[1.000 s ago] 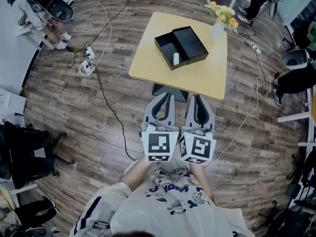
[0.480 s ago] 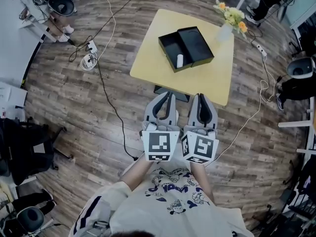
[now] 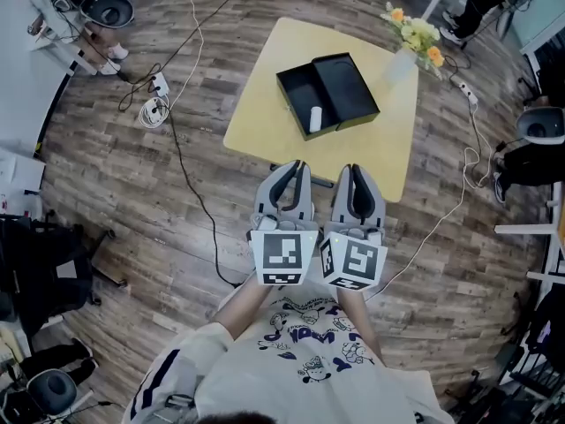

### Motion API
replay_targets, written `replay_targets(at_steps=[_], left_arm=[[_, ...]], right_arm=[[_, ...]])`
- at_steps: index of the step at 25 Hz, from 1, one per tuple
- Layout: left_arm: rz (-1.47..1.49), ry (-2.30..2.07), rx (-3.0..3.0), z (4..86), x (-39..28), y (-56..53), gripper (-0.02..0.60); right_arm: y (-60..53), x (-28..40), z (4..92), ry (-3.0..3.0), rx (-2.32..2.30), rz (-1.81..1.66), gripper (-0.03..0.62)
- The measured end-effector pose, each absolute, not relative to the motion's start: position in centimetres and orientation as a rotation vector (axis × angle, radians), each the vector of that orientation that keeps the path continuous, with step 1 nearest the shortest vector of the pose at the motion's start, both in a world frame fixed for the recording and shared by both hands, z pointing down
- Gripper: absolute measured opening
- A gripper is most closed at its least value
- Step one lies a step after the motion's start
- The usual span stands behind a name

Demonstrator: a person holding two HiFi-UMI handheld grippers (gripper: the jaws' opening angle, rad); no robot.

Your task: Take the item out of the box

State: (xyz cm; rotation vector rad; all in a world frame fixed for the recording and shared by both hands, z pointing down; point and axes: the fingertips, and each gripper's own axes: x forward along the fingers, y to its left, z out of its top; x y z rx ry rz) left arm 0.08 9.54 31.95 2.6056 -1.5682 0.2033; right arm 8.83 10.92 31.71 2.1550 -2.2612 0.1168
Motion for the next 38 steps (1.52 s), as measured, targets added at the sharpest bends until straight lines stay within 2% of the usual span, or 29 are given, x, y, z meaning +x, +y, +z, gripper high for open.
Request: replay_targets(at_steps=[21,38], left_arm=[[0.141,-1.703,2.575,29.0,2.5,-2.1,0.029],[0.176,-1.795,2.485,30.5,3.1,-10.3,0.029]], right_arm=[[-1.3,11.0,29.3,-2.376,2.082,0.065,0.046],[-10.0,11.8,30.5,-2.445,1.972,0.090,0.046]])
